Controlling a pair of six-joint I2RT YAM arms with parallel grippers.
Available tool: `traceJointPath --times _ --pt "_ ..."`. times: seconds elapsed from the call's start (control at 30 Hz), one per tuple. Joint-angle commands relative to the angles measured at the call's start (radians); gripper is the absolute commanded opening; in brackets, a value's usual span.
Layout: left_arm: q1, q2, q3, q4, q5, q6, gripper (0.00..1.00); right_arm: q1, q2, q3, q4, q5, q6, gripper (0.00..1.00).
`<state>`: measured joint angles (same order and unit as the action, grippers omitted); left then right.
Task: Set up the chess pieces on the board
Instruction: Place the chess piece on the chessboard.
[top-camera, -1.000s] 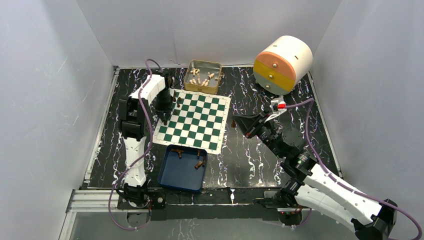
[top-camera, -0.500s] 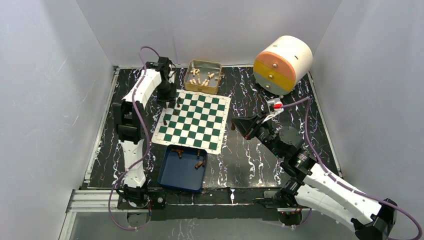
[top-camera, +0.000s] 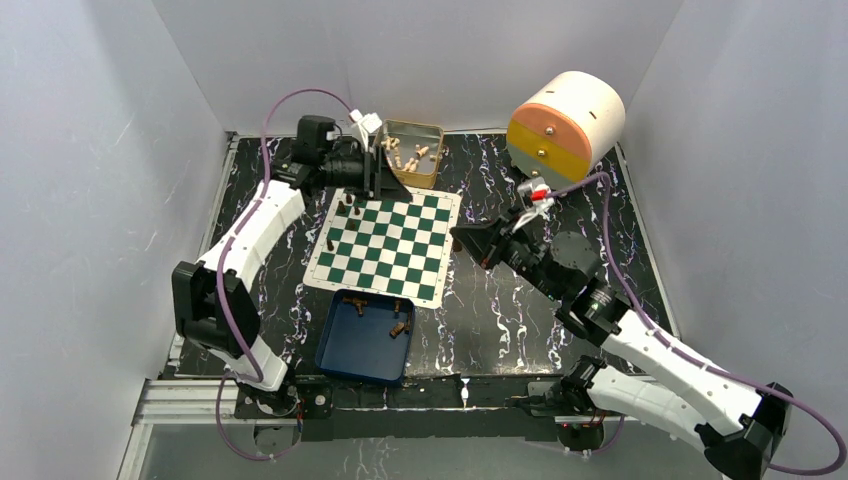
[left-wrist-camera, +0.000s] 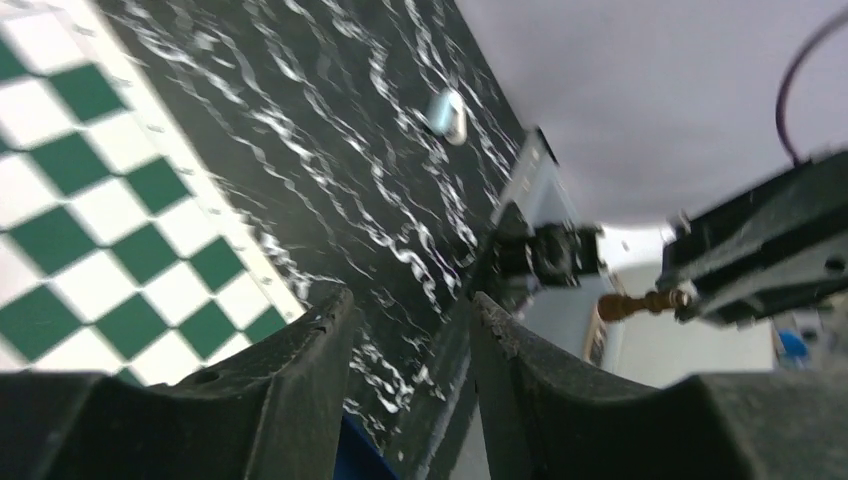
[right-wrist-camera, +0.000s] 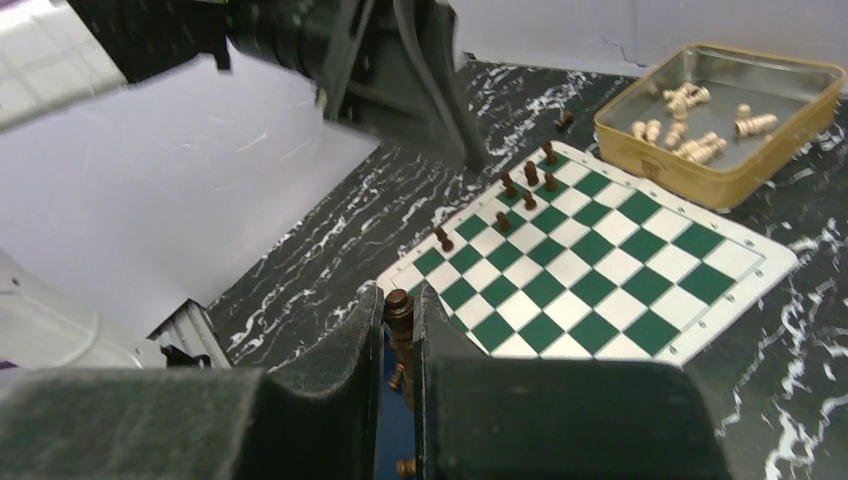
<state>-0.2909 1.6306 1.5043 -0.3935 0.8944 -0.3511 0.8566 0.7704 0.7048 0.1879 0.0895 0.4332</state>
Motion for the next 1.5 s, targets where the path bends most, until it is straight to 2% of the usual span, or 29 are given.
traceJointPath --times 0.0,0.17,0.67,0.73,0.83,0.9,1.2,1.47 --pt "-0.083 -0.122 -0.131 0.175 0.197 -0.051 0.46 -0.004 0.062 0.127 0.018 -0.073 0.016 0.07" --pt "-0.172 -0.201 -0.218 0.25 0.229 -0.061 0.52 -0.004 0.103 0.137 0.105 -0.114 0.087 0.07" --pt "-0.184 -0.293 -0.338 0.502 0.239 -0.218 0.56 -0.004 0.151 0.148 0.177 -0.095 0.178 0.06" --pt "-0.186 -0.295 -0.369 0.603 0.227 -0.302 0.53 -0.004 0.152 0.144 0.188 -0.095 0.187 0.06" --pt "-0.187 -0.299 -0.446 0.896 0.214 -0.52 0.48 -0.004 0.157 0.138 0.205 -0.095 0.202 0.06" --pt "-0.188 -0.29 -0.463 0.996 0.207 -0.593 0.46 -0.005 0.161 0.135 0.214 -0.095 0.211 0.07" --pt "-0.199 -0.287 -0.453 1.005 0.171 -0.606 0.36 -0.004 0.173 0.127 0.233 -0.094 0.235 0.09" --pt "-0.211 -0.295 -0.468 1.006 0.138 -0.63 0.16 -0.004 0.198 0.123 0.268 -0.095 0.271 0.1"
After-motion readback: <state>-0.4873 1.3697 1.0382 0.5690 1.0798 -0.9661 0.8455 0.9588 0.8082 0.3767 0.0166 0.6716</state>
